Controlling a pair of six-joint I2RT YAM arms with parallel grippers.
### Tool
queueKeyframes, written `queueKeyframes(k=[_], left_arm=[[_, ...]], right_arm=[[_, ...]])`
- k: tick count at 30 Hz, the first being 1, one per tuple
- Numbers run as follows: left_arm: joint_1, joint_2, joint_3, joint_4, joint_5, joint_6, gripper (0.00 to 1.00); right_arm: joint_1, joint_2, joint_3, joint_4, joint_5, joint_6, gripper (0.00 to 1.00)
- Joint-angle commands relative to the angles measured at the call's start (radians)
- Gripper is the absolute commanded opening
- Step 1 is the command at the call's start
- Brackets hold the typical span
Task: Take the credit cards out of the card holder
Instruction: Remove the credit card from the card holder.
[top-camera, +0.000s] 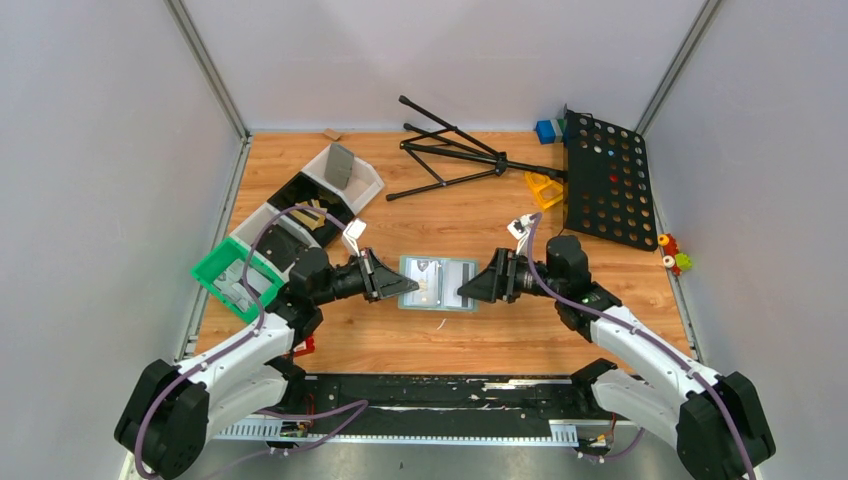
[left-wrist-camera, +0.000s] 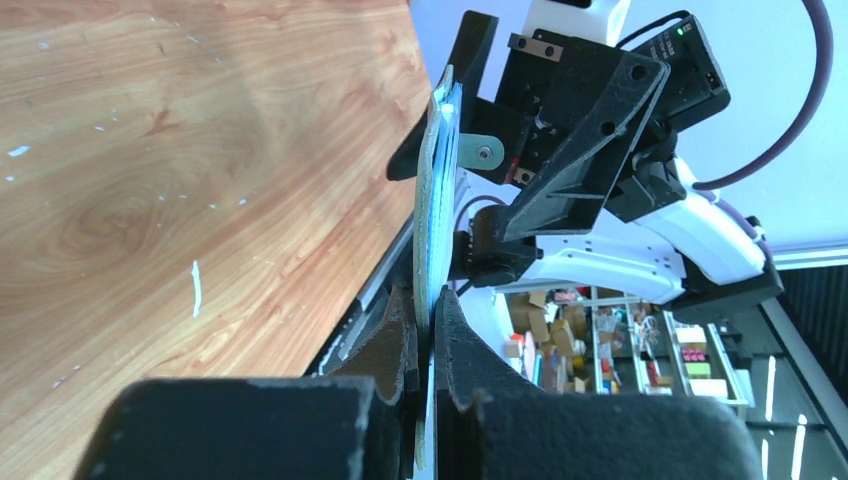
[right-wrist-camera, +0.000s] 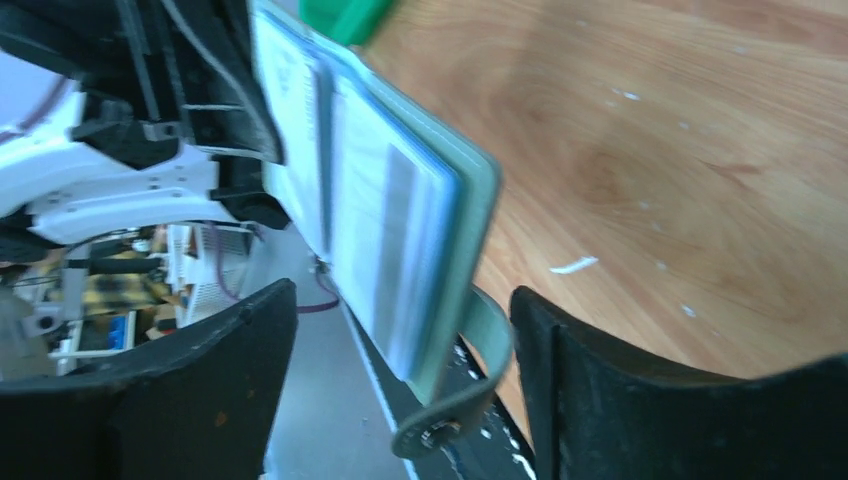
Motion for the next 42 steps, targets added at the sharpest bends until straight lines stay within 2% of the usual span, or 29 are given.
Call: queueKeyframes(k=[1, 5, 8, 9, 10, 11, 12, 13, 15, 17, 18, 19, 21, 24, 28, 36, 42], left_arm=[[-0.004, -0.008, -0.004, 0.125, 0.046, -0.057, 0.00], [-0.005, -0.017, 0.007, 0.072, 0.037, -0.023, 0.02], [-0.005, -0.032, 0.030, -0.056, 0.005, 0.042, 0.15], [-0.005, -0.043, 0.047, -0.133, -0.021, 0.085, 0.22], [-0.004, -0.056, 0.091, -0.268, -0.083, 0.152, 0.34], [-0.003, -0.072, 0.149, -0.466, -0.132, 0.240, 0.46], [-0.003, -0.088, 0.207, -0.635, -0.285, 0.336, 0.54], [-0.003, -0.102, 0.260, -0.774, -0.394, 0.401, 0.59], [-0.003, -0.135, 0.304, -0.881, -0.488, 0.467, 0.60], [-0.003, -0.150, 0.313, -0.867, -0.444, 0.481, 0.51], [-0.004, -0.146, 0.306, -0.824, -0.378, 0.470, 0.41], [-0.005, -0.134, 0.292, -0.761, -0.304, 0.446, 0.34], [-0.019, -0.094, 0.250, -0.590, -0.138, 0.369, 0.29], [-0.087, -0.029, 0.237, -0.440, -0.086, 0.334, 0.29], [-0.156, 0.043, 0.234, -0.307, -0.054, 0.299, 0.32], [-0.170, 0.133, 0.197, -0.100, 0.005, 0.199, 0.34], [-0.169, 0.137, 0.193, -0.104, 0.007, 0.183, 0.34]], right_arm=[[-0.006, -0.008, -0.008, 0.202, -0.098, 0.101, 0.67], [-0.007, -0.020, -0.003, 0.187, -0.087, 0.099, 0.30], [-0.008, 0.002, 0.005, 0.179, -0.104, 0.098, 0.03], [-0.007, 0.010, 0.009, 0.176, -0.109, 0.096, 0.00], [-0.008, 0.016, 0.010, 0.174, -0.114, 0.093, 0.00], [-0.009, 0.022, 0.011, 0.173, -0.115, 0.092, 0.00], [-0.008, 0.026, 0.011, 0.170, -0.113, 0.087, 0.00], [-0.008, 0.031, 0.013, 0.164, -0.109, 0.084, 0.00], [-0.009, 0.042, 0.020, 0.151, -0.100, 0.073, 0.00], [-0.008, 0.059, 0.028, 0.150, -0.106, 0.066, 0.00], [-0.008, 0.070, 0.034, 0.153, -0.111, 0.065, 0.00], [-0.009, 0.082, 0.040, 0.160, -0.120, 0.066, 0.00], [-0.008, 0.103, 0.045, 0.194, -0.149, 0.079, 0.00], [-0.008, 0.126, 0.038, 0.268, -0.200, 0.120, 0.00], [-0.009, 0.122, 0.038, 0.281, -0.219, 0.124, 0.00], [-0.008, 0.101, 0.026, 0.320, -0.251, 0.162, 0.00], [-0.009, 0.104, 0.002, 0.456, -0.295, 0.263, 0.00]])
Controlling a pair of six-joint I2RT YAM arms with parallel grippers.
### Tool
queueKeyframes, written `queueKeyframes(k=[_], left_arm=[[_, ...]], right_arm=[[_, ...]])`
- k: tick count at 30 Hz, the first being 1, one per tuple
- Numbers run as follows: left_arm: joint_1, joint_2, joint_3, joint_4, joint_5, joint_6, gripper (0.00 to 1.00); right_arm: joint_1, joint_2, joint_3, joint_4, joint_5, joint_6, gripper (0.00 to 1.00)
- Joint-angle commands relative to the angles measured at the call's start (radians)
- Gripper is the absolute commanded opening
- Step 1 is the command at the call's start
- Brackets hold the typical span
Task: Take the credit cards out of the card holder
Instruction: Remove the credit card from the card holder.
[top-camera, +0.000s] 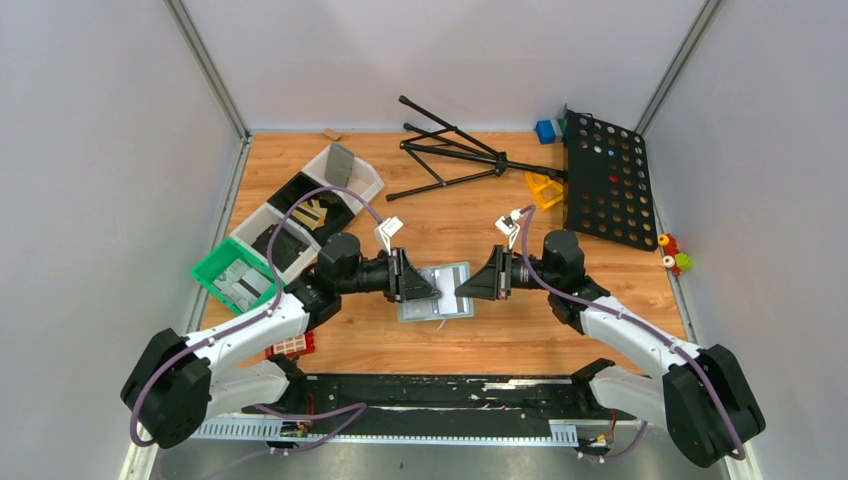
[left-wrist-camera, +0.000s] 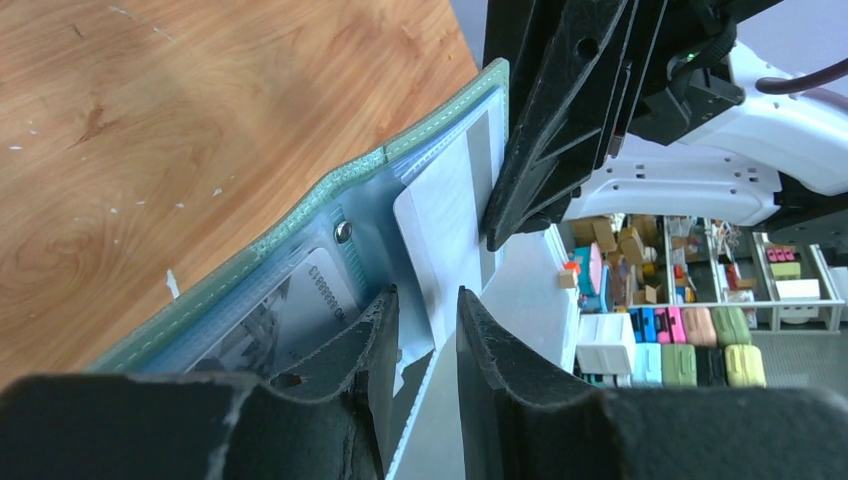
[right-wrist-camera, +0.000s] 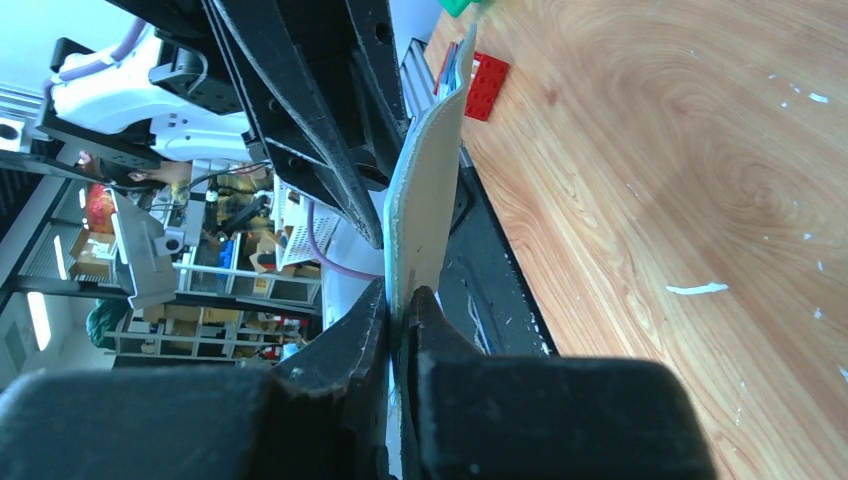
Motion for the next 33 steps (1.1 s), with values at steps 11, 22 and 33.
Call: queueKeyframes(k=[11, 22, 33], left_arm=[[-0.005, -0.039, -0.048, 0.282, 0.072, -0.163, 0.00], [-0.006, -0.110, -0.041, 0.142, 0.038, -0.104, 0.00], [0.005, -0.139, -0.032, 0.048, -0.002, -0.067, 0.00]], right_arm=[[-0.004, -0.027, -0.008, 0.160, -0.053, 0.081, 0.00], [-0.027, -0.028, -0.027, 0.169, -0.071, 0.097, 0.18], [-0.048, -0.058, -0.039, 0.150, -0.066, 0.105, 0.00]])
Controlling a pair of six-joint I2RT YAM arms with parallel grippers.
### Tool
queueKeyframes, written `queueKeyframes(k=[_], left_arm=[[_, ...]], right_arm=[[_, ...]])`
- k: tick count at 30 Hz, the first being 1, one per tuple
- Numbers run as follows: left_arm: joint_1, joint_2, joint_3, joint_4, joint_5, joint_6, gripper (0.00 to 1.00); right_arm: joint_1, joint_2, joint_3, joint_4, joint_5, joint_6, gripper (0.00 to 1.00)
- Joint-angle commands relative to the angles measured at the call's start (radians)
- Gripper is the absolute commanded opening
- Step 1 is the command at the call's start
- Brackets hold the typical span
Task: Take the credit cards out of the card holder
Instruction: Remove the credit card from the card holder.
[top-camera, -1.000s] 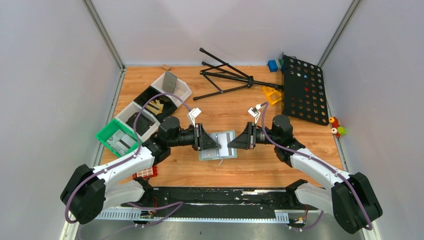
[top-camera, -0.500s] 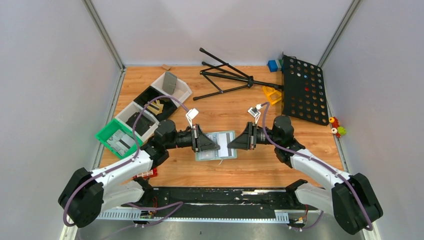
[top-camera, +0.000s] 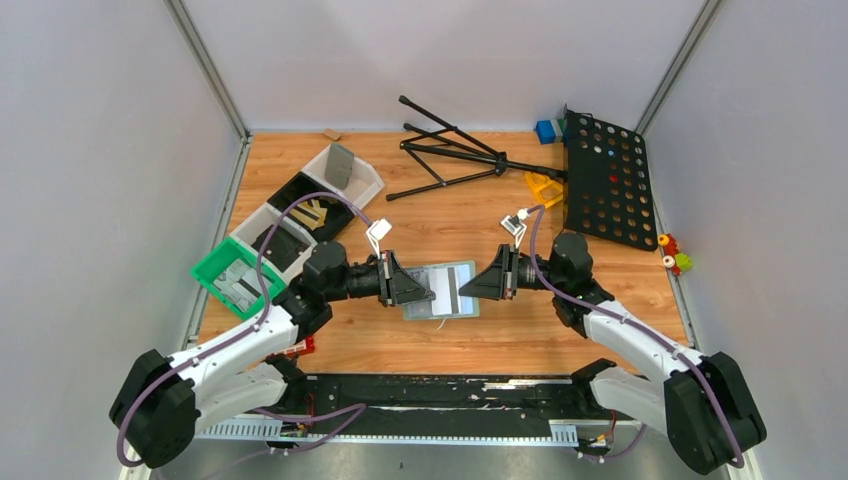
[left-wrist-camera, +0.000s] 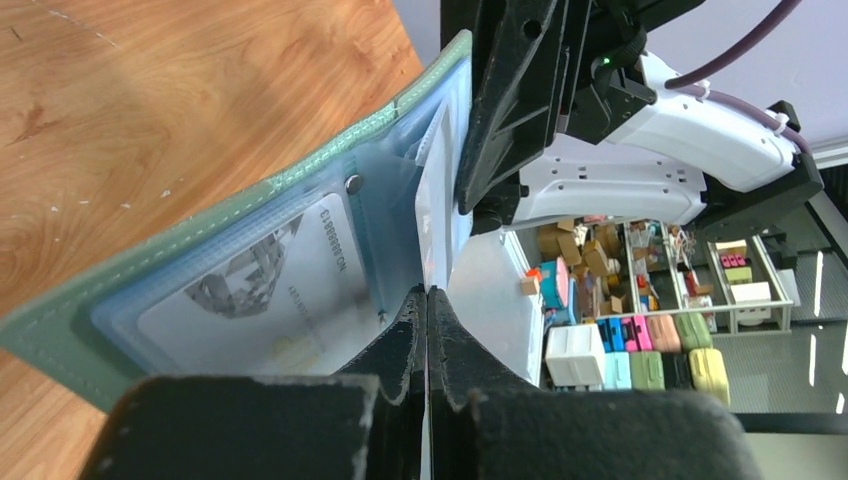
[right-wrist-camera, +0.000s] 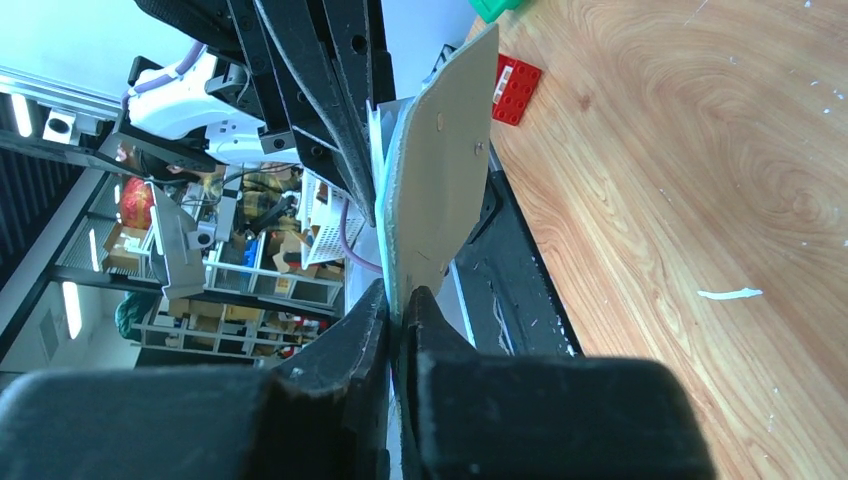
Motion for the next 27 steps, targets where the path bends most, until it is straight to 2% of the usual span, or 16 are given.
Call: queueKeyframes(k=[1, 7, 11, 13, 15, 17, 19, 21, 23, 27], left_arm=[[0.005, -0.015, 0.029, -0.021, -0.022, 0.038, 0.00], [0.005, 0.013, 0.026, 0.033, -0.006, 0.016, 0.02], [0.005, 0.051, 0.005, 0.163, 0.039, -0.044, 0.26], [0.004, 0.069, -0.009, 0.235, 0.051, -0.079, 0.34], [0.004, 0.087, -0.012, 0.272, 0.059, -0.097, 0.37], [0.004, 0.094, -0.009, 0.277, 0.062, -0.098, 0.34], [0.004, 0.098, -0.009, 0.273, 0.064, -0.094, 0.26], [0.004, 0.088, -0.010, 0.251, 0.050, -0.087, 0.12], [0.005, 0.074, -0.009, 0.205, 0.032, -0.066, 0.02], [0.019, 0.038, -0.009, 0.112, 0.014, -0.022, 0.00]], right_arm=[[-0.014, -0.032, -0.009, 0.036, -0.003, 0.010, 0.00], [-0.017, -0.036, 0.008, 0.045, -0.012, 0.022, 0.00], [-0.014, -0.014, -0.003, 0.115, -0.030, 0.066, 0.00], [-0.010, -0.007, -0.006, 0.135, -0.032, 0.078, 0.00], [-0.008, -0.005, -0.004, 0.139, -0.027, 0.081, 0.00], [-0.006, -0.005, -0.003, 0.142, -0.026, 0.083, 0.00], [-0.006, -0.007, -0.002, 0.140, -0.025, 0.084, 0.00], [-0.006, -0.010, -0.001, 0.131, -0.022, 0.081, 0.00], [-0.010, -0.016, 0.000, 0.110, -0.015, 0.075, 0.00], [-0.036, -0.038, -0.008, 0.056, -0.003, 0.049, 0.00]])
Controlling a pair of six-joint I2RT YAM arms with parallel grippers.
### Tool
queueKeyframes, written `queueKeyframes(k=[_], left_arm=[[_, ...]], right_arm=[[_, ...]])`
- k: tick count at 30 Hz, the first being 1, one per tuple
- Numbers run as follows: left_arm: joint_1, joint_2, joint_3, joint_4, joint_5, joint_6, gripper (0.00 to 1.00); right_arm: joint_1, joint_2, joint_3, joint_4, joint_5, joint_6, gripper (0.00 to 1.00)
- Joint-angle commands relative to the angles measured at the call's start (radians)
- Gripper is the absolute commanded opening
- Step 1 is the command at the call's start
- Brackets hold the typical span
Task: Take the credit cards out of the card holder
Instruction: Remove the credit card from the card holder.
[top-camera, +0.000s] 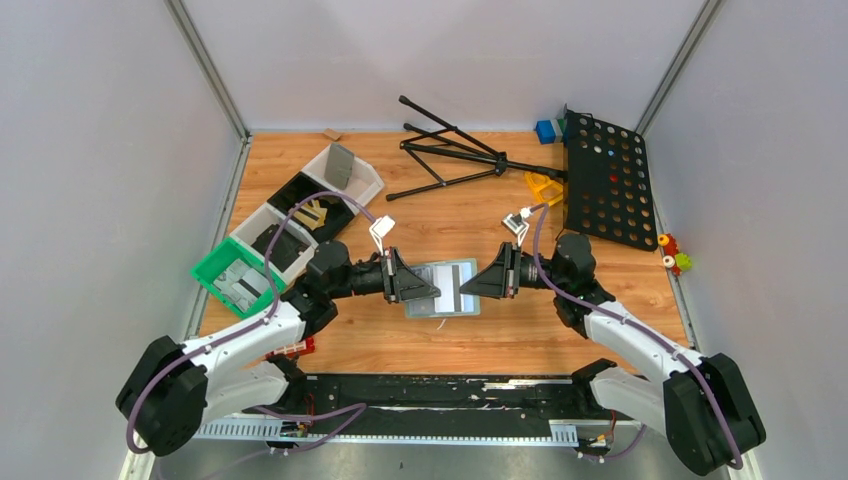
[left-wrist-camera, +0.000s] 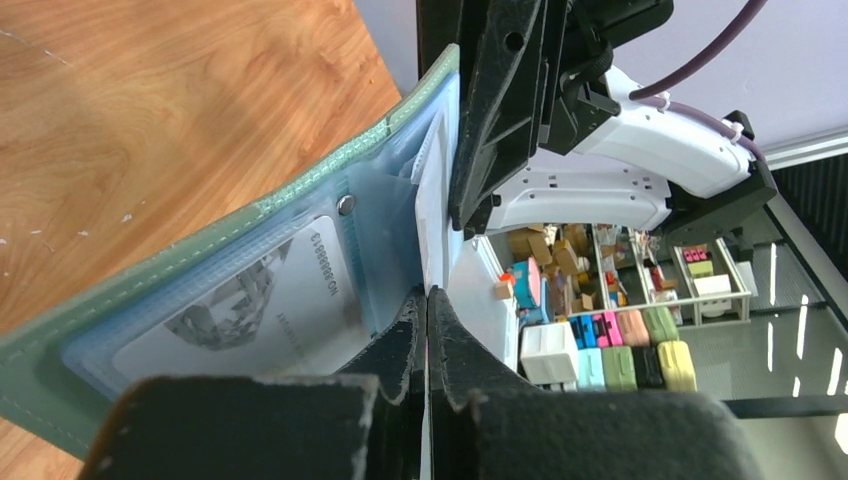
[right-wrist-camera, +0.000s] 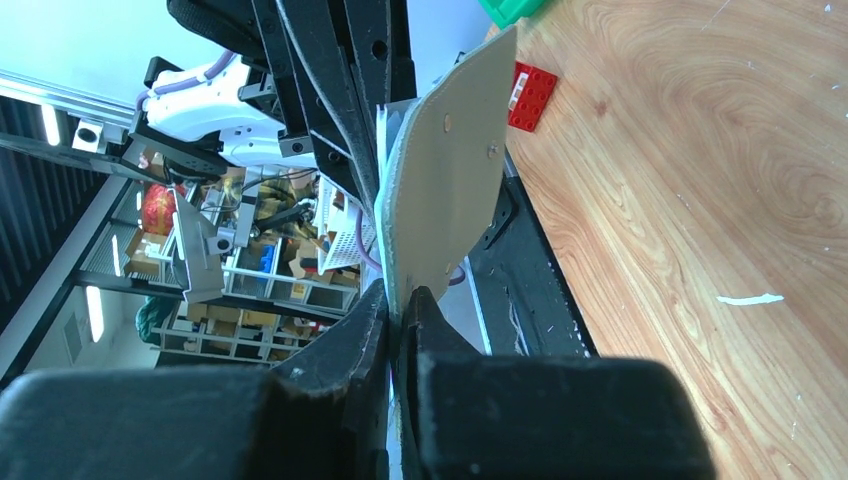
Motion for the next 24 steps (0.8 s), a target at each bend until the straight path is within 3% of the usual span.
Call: queueKeyframes(k=[1, 12, 19, 24], left_arm=[[0.024, -0.057, -0.001, -0.068, -0.011, 0.053, 0.00], [0.067, -0.111, -0.017, -0.117, 0.003, 0.066, 0.00], [0.149, -0.172, 0.000, -0.324, -0.027, 0.149, 0.00], [0.184, -0.187, 0.008, -0.416, -0.058, 0.186, 0.00]], right_arm=[[-0.028, -0.040, -0.006, -0.009, 0.008, -0.023, 0.00], [-0.045, -0.043, -0.004, -0.017, -0.001, -0.028, 0.00], [-0.065, -0.056, 0.018, -0.210, 0.051, -0.142, 0.00], [-0.069, -0.030, 0.018, -0.247, 0.062, -0.177, 0.00]])
